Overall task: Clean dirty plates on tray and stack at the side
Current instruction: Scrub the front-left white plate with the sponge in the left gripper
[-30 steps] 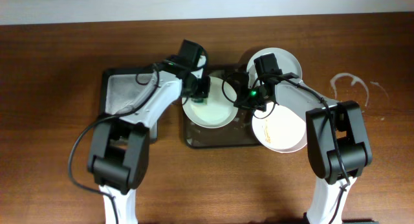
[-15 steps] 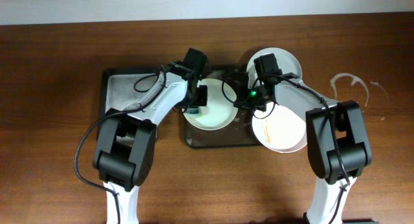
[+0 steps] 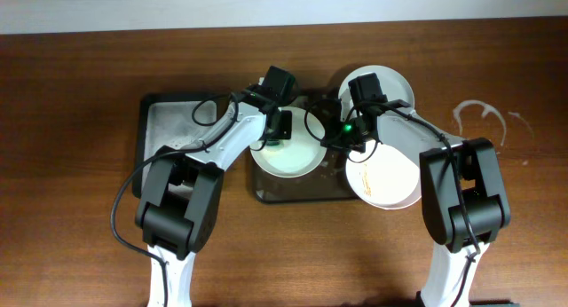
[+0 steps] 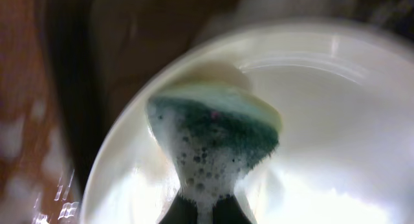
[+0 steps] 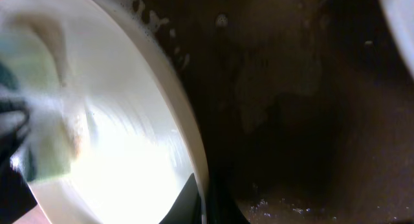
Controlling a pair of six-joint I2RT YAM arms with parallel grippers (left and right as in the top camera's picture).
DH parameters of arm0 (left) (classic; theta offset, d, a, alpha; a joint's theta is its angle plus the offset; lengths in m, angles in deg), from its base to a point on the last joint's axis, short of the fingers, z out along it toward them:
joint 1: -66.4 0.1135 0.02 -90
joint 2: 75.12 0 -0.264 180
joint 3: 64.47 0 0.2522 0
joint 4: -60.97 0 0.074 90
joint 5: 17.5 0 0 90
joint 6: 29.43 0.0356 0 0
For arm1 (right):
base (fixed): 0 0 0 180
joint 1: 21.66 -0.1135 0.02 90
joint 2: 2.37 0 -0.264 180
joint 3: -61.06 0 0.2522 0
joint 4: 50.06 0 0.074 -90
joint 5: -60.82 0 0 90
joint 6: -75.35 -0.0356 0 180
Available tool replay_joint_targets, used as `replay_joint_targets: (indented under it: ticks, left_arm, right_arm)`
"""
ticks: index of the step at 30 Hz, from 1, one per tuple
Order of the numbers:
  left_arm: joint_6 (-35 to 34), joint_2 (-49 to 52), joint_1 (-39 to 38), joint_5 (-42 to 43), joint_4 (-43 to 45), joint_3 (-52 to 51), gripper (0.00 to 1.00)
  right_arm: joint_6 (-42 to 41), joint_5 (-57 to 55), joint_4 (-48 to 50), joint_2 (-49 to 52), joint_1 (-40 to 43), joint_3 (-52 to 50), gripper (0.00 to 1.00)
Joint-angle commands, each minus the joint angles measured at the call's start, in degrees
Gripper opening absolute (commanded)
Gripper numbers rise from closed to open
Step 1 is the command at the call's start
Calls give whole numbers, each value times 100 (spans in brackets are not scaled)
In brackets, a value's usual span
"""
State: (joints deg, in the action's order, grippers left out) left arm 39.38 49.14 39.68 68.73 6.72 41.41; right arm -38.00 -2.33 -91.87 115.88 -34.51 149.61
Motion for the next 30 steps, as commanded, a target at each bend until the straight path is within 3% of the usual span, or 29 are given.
replay_joint_targets:
  ticks: [1, 5, 7, 15, 20, 25, 30]
  left_arm:
    - [-151, 157, 26, 577, -754, 160, 0]
    - [-149, 157, 26, 1539, -1071, 275, 0]
    - [-146, 160, 26, 1587, -859, 275, 0]
    - [-149, 214, 98, -332, 424, 249, 0]
    - [-413, 313, 133, -1119, 387, 249, 0]
    - [-400, 313, 155, -313, -275, 249, 0]
    - [170, 313, 52, 1814, -776, 249, 0]
  right_arm:
    - [37, -46, -22, 116, -59, 2, 5]
    - [35, -24, -22, 116, -61, 2, 4]
    - [37, -4, -22, 118, -61, 2, 5]
    - [37, -4, -24, 116, -61, 2, 5]
    - [37, -2, -22, 118, -61, 2, 5]
    - [35, -2, -22, 118, -61, 2, 5]
    - [35, 17, -22, 116, -61, 2, 5]
